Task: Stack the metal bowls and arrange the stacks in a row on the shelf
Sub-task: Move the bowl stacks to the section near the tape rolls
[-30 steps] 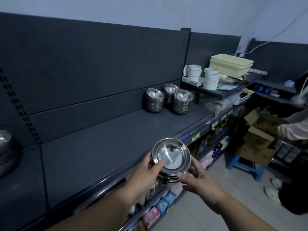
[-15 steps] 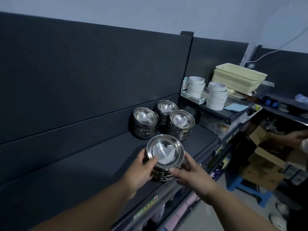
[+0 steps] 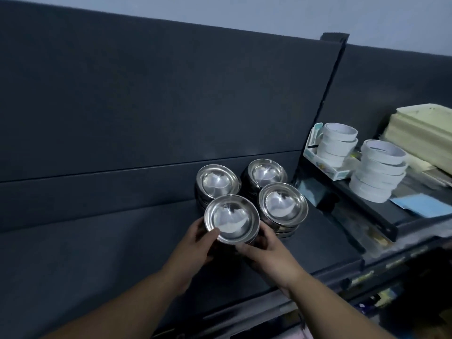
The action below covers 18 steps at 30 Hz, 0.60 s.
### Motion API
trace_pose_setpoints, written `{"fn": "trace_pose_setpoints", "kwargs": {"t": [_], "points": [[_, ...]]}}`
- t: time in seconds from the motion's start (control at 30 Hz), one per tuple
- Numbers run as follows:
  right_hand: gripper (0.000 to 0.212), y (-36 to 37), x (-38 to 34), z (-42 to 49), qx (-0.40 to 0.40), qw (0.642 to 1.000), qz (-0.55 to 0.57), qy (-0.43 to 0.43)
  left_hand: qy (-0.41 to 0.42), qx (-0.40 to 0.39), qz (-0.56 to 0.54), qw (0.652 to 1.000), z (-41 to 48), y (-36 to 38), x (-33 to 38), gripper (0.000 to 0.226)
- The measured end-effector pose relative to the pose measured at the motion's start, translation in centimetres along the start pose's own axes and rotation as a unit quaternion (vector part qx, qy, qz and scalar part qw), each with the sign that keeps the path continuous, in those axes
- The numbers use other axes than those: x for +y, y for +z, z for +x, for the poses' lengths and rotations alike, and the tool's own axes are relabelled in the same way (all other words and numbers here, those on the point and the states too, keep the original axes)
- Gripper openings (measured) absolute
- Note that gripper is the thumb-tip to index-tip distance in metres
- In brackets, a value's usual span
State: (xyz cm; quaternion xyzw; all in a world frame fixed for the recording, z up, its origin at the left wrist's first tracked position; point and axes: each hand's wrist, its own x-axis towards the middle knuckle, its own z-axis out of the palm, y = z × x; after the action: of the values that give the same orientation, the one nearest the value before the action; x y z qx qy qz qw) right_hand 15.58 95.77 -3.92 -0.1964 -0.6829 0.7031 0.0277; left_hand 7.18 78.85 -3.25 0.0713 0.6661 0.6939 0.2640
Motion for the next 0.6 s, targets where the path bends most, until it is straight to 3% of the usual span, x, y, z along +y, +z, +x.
{"fn": "trace_pose_setpoints", "kwargs": {"t": [0.2, 0.43, 0.53, 0.6], "points": [[0.062, -0.5, -0.3, 1.1, 0.04, 0.993, -0.11, -0.027, 0.0, 0.063, -0.04, 0.997, 0.6, 1.2, -0.6, 0.036], [0.064, -0.1, 1.4, 0.9, 0.081, 0.98, -0.18, -0.012, -0.003, 0.095, -0.05, 0.994, 0.7, 1.8, -1.5, 0.028], [0.065, 0.1, 2.0, 0.4, 0.081, 0.969, -0.232, 0.024, 0.003, 0.099, -0.002, 0.995, 0.2, 1.1, -1.8, 0.02], [0.061, 0.5, 2.0, 0.2, 0.072, 0.957, -0.277, 0.049, 0.018, 0.123, 0.086, 0.988, -0.2, 0.0, -2.1, 0.023]]}}
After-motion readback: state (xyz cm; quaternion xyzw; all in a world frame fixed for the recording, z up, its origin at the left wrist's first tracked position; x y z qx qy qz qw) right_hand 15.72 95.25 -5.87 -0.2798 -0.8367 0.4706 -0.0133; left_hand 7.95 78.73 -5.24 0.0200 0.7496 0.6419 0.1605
